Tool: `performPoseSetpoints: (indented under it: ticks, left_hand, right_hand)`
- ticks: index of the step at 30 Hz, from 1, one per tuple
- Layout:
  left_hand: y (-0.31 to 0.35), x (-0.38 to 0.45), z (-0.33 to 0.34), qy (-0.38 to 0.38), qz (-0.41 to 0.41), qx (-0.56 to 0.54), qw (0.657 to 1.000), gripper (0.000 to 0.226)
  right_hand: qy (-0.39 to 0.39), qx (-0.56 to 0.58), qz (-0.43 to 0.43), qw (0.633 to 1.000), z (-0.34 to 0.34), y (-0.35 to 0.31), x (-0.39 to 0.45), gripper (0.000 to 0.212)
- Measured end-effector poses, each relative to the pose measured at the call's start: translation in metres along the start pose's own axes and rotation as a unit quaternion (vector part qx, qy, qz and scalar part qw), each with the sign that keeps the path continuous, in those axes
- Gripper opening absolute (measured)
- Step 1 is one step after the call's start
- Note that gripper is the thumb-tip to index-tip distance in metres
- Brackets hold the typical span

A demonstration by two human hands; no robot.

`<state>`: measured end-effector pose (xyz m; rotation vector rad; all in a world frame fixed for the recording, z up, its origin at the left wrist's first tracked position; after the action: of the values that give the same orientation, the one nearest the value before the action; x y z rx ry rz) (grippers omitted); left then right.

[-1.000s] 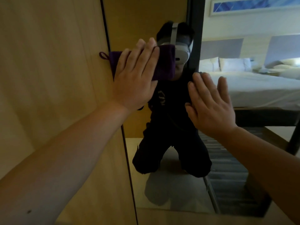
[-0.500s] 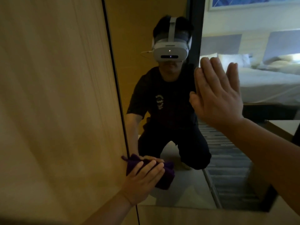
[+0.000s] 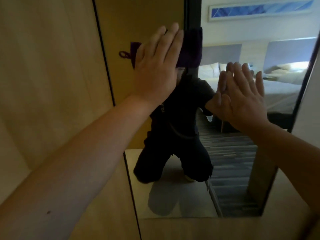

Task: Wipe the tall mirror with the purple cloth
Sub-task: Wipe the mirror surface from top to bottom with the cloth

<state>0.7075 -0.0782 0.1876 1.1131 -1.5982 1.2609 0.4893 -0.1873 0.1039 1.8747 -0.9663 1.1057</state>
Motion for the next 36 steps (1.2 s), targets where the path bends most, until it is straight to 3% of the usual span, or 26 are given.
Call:
performPoseSetpoints:
  ticks: [4,11,16,20,24,26,28,32,36]
  left_hand:
    - [0.018,-0.041,0.036,-0.108,0.032,0.046,0.993,0.068]
    - [0.043,-0.175,0.059,-0.109,0.1,0.023,0.989,0.067]
    - [0.064,-0.335,0.054,-0.282,0.176,0.04,0.942,0.067]
    - [0.073,-0.392,0.042,-0.387,0.141,-0.011,0.911,0.047]
    - [0.08,-0.349,0.032,-0.338,0.1,-0.079,0.932,0.04]
    - [0.078,-0.302,0.03,-0.253,0.063,-0.117,0.958,0.037]
    - [0.072,-0.238,0.03,-0.162,0.028,-0.131,0.978,0.048]
    - [0.061,-0.092,0.028,-0.026,0.004,-0.118,0.993,0.044]
    - [0.069,0.024,0.043,-0.018,0.025,-0.073,0.997,0.052]
  right_hand:
    - [-0.003,-0.012,-0.005,1.0,0.013,0.01,-0.005,0.06]
    - [0.055,0.025,0.019,0.998,0.027,0.002,-0.01,0.059]
    - [0.056,0.018,0.022,0.998,0.027,0.001,-0.008,0.059]
    - [0.038,-0.007,0.012,0.999,0.025,0.002,-0.008,0.06]
    - [-0.005,-0.015,-0.001,1.0,0.018,0.005,-0.006,0.061]
    - [-0.021,-0.004,-0.006,1.0,0.012,0.008,-0.007,0.061]
    - [-0.023,0.017,-0.001,1.0,0.004,0.013,-0.01,0.06]
    - [-0.024,0.013,0.039,0.999,-0.005,0.039,-0.013,0.061]
    - [-0.012,-0.022,0.057,0.998,-0.001,0.075,-0.008,0.057]
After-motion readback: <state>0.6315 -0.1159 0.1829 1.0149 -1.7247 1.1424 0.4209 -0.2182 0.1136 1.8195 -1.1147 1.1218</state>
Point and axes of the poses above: each hand's wrist, its own x-axis towards the middle knuckle, its own z-axis out of the palm, y = z × x, the point moved 1 cm from there along x, towards the middle knuckle, and after that the axes turned 12 degrees about -x, right-handed, at the moved point
